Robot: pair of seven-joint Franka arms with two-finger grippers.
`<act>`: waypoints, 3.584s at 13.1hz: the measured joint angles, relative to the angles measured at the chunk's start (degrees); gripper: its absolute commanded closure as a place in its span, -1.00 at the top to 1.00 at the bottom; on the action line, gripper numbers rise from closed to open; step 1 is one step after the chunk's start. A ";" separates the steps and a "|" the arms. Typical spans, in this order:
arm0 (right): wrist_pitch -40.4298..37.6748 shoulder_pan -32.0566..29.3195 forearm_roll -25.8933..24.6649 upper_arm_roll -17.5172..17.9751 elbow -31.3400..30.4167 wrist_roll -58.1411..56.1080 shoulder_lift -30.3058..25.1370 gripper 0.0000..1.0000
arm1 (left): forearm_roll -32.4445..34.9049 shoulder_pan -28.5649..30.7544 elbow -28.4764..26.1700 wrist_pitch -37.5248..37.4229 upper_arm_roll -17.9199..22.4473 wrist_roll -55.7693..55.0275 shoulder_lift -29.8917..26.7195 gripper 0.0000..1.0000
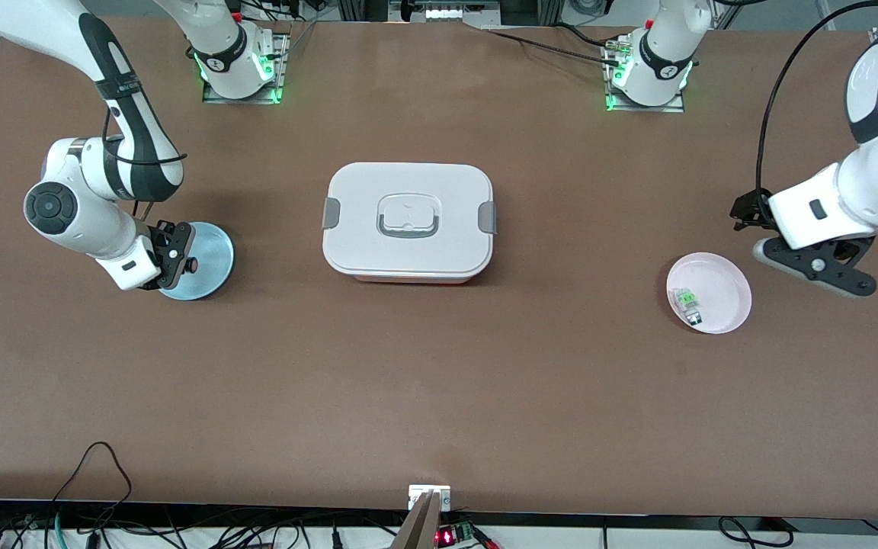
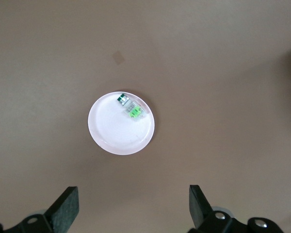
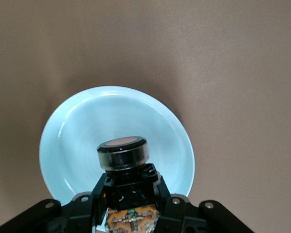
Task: Transfer orange switch to right arm and place
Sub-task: 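Lower the switch onto the blue plate with the right gripper, then open the right gripper and raise it off the plate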
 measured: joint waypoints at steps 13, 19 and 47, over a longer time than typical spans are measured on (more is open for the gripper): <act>12.50 -1.37 -0.03 0.00 -7.75 -6.68 1.77 -0.64 | -0.55 -3.44 -20.49 12.02 1.32 -13.00 -15.19 1.00; 14.40 -2.25 -0.03 0.00 -9.05 -7.53 2.08 -0.59 | -0.55 -3.76 -20.02 11.91 0.85 -13.00 -15.18 1.00; -22.69 1.07 4.42 7.71 16.74 54.73 -9.05 1.00 | -1.51 -1.07 -11.55 5.41 1.52 -17.02 -12.32 1.00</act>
